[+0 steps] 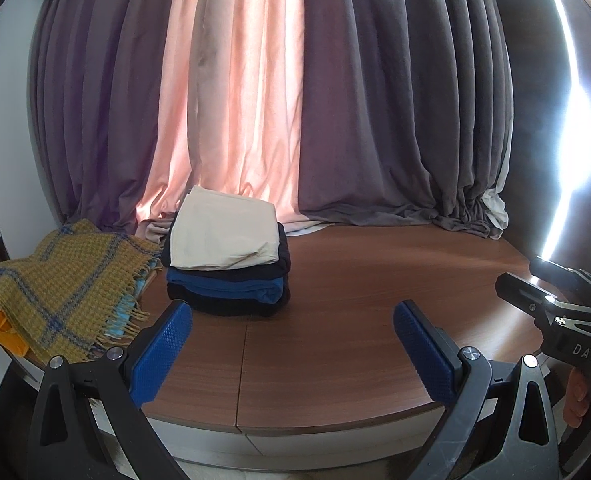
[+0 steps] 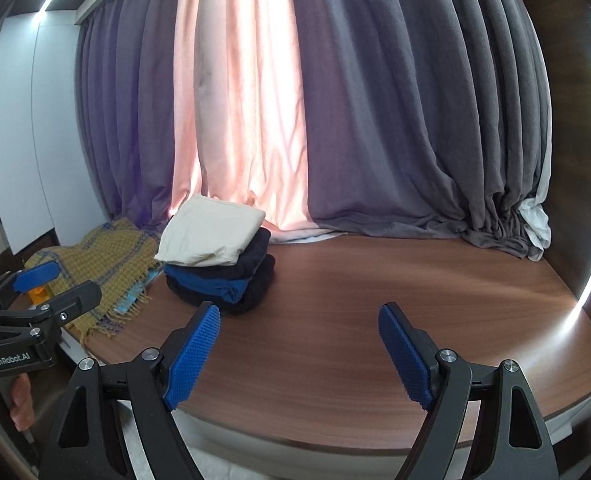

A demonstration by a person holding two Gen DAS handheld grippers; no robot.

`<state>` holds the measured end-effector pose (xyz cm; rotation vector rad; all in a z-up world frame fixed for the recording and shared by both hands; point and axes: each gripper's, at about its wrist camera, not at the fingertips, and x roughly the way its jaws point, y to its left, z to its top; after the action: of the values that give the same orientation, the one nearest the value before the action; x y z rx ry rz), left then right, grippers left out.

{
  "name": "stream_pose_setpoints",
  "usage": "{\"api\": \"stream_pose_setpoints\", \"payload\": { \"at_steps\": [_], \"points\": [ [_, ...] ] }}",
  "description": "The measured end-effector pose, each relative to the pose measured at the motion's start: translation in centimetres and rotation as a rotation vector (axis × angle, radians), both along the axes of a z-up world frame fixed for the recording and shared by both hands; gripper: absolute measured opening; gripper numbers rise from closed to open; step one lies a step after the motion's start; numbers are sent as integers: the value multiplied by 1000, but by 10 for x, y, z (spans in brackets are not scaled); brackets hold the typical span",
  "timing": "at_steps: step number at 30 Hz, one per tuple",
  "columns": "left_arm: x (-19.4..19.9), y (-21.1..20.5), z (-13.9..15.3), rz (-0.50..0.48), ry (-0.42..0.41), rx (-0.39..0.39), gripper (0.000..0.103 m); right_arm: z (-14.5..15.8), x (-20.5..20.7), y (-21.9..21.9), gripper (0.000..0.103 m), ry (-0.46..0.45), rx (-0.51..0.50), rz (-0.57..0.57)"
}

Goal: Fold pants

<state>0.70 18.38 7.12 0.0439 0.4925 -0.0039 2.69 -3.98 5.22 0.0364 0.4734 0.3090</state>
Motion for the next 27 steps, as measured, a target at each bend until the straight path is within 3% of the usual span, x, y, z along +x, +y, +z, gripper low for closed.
{"api": "stream_pose_setpoints", "payload": {
  "at_steps": [27],
  "points": [
    [-1, -6, -1, 27, 0, 22, 103, -1, -3, -4, 82, 1, 3, -4]
  ]
}}
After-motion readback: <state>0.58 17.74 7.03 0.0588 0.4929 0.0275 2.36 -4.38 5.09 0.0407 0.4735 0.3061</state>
